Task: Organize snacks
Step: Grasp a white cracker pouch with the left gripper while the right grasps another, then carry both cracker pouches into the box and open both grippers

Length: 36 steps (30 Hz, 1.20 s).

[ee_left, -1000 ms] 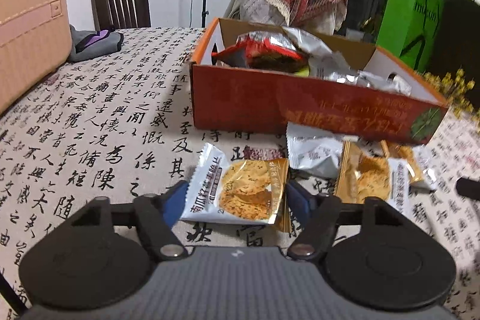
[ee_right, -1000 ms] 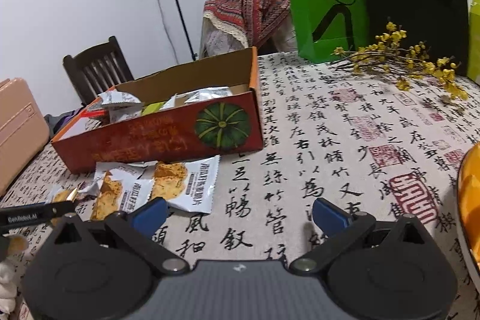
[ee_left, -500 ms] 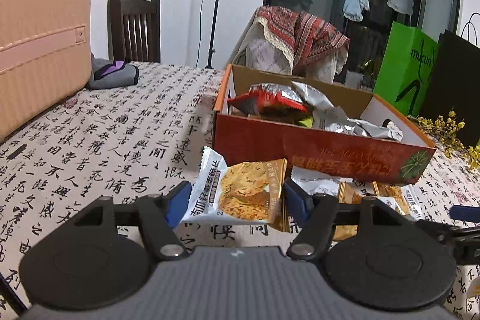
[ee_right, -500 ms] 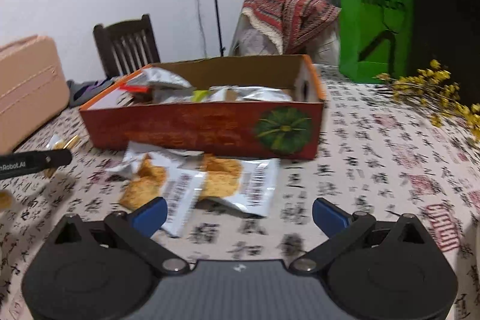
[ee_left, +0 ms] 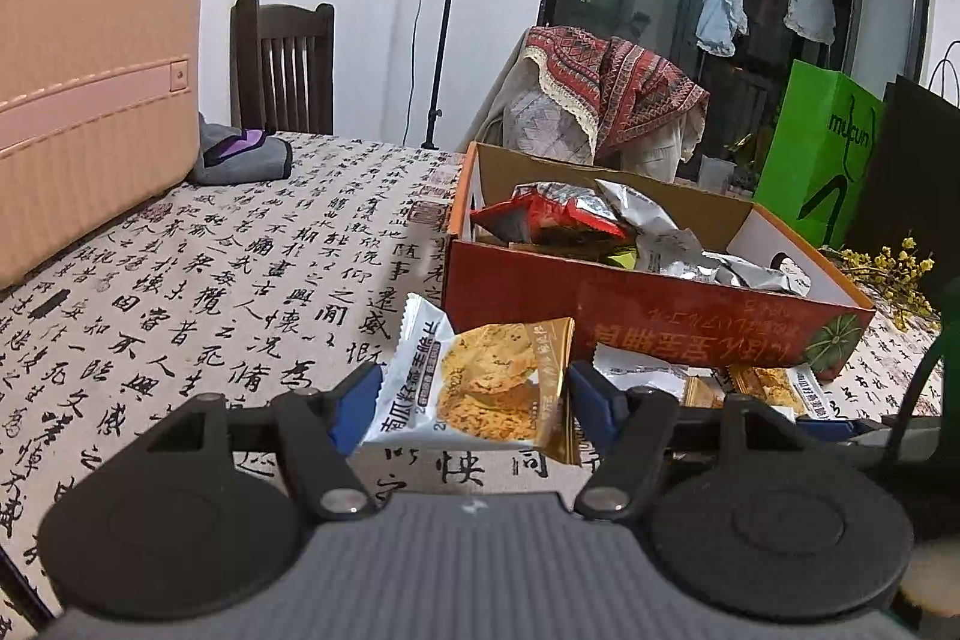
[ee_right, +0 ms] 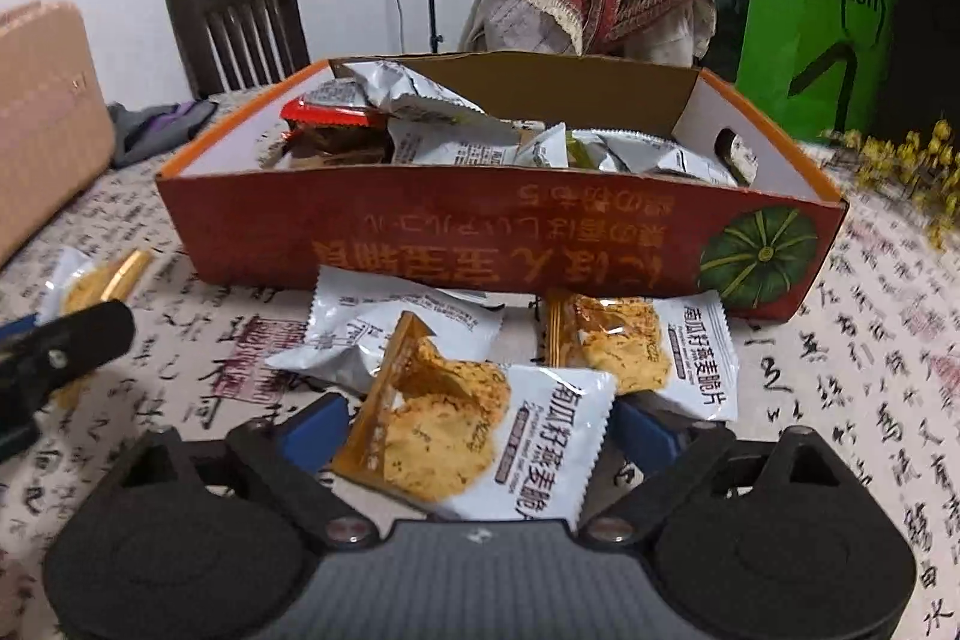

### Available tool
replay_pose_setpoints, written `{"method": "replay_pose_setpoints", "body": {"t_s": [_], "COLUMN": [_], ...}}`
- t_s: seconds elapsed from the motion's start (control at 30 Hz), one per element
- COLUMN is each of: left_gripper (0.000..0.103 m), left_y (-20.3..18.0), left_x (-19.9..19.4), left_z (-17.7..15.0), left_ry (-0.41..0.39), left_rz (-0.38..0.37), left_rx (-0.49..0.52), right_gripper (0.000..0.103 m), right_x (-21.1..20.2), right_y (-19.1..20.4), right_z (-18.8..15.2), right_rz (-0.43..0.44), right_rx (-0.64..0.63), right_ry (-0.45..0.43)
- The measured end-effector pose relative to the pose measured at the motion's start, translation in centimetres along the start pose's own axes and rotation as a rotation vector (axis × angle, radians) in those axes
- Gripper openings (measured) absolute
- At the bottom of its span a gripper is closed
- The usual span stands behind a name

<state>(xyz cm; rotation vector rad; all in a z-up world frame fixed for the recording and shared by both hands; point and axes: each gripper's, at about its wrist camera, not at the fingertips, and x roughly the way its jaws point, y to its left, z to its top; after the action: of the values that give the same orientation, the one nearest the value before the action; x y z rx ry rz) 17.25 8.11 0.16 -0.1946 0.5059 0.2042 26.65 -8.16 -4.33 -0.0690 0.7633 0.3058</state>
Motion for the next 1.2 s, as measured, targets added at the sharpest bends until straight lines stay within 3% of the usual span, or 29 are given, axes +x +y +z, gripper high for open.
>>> {"method": "replay_pose_setpoints", "body": {"t_s": [0.1, 0.17, 0.33, 0.7, 1.2], "left_gripper": [0.069, 0.069, 0.069, 0.069, 0.069], "left_y": [0.1, 0.1, 0.2, -1.0, -6.7], "left_x": [0.2, 0.2, 0.3, -0.5, -0.7], "left_z": [0.0, -0.1, -0.1, 1.1, 7.5], "left_ry": [0.017, 0.015, 0.018, 0.010, -0.040], "left_rz": [-0.006, -0.004, -0.002, -0.012, -0.033], "left_rx": [-0.007, -0.008, -0.014, 0.024, 0.086], "right_gripper": [0.084, 0.064, 0.058, 0.054, 0.054], "right_x": [-0.4, -1.0, -2.3, -6.0, -6.5], "right_y": [-0.1, 0.0, -0.5, -3.2, -7.6], "right_z": [-0.2, -0.3, -0.8, 0.4, 6.5], "right_rz": [0.013, 0.030, 0.034, 0.071, 0.070], "right_rx": [-0.013, -0.032, -0.060, -0.029, 0.084], "right_ry": [-0.011, -0.021, -0.044, -0.137, -0.270]}}
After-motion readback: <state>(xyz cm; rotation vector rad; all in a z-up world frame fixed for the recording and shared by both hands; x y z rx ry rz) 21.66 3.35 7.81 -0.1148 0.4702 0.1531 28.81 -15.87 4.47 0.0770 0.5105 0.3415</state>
